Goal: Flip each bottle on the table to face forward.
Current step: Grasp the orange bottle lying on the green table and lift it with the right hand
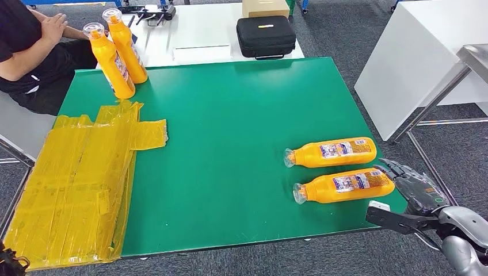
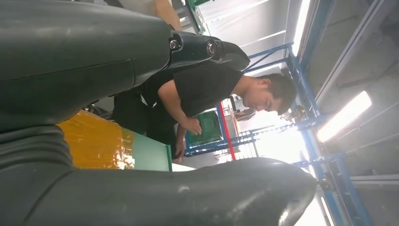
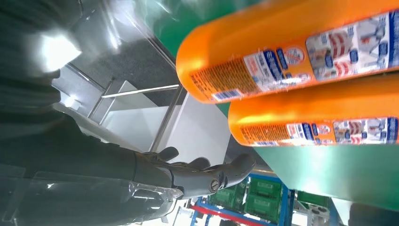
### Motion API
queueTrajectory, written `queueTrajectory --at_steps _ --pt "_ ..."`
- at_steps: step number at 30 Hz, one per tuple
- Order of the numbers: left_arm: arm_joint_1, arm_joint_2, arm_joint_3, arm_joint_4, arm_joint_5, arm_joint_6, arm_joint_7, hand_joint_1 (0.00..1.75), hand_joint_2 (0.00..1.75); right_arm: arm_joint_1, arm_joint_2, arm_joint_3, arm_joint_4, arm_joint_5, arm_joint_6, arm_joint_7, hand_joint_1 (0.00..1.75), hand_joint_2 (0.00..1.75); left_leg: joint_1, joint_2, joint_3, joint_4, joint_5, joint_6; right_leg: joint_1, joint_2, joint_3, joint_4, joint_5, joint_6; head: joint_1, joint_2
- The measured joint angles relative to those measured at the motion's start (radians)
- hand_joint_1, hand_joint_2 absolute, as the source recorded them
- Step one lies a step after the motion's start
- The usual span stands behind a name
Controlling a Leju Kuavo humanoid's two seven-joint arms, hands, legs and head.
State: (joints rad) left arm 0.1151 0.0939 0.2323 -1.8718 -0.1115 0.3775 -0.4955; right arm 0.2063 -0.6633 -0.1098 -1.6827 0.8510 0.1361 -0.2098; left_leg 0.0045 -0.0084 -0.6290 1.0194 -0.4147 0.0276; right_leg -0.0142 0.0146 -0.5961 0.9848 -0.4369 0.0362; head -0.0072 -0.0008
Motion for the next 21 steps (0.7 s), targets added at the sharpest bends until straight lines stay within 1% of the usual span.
queueTrajectory --at_steps 6,13,21 --pt "-0.006 0.000 0.000 0.007 0.008 -0.001 -0.005 0.00 0.00 -0.043 -0.008 0.022 0.025 0.000 0.002 -0.006 0.00 1.75 0.000 0.000 0.000 0.000 0.000 0.000 0.000 0.000 0.000 0.000 0.000 0.000 0.000 0.000" --pt "-0.011 0.000 0.001 0.010 0.013 0.000 -0.008 0.00 0.00 -0.065 -0.021 0.046 0.049 -0.004 0.003 -0.012 0.00 1.75 0.000 0.000 0.000 0.000 0.000 0.000 0.000 0.000 0.000 0.000 0.000 0.000 0.000 0.000" --pt "-0.011 0.000 0.001 0.011 0.025 0.001 -0.018 0.00 0.00 -0.105 -0.029 0.078 0.119 0.001 0.008 -0.015 0.00 1.75 0.000 -0.001 0.000 0.000 0.000 0.000 0.000 -0.001 0.000 0.000 0.000 0.000 0.000 0.000"
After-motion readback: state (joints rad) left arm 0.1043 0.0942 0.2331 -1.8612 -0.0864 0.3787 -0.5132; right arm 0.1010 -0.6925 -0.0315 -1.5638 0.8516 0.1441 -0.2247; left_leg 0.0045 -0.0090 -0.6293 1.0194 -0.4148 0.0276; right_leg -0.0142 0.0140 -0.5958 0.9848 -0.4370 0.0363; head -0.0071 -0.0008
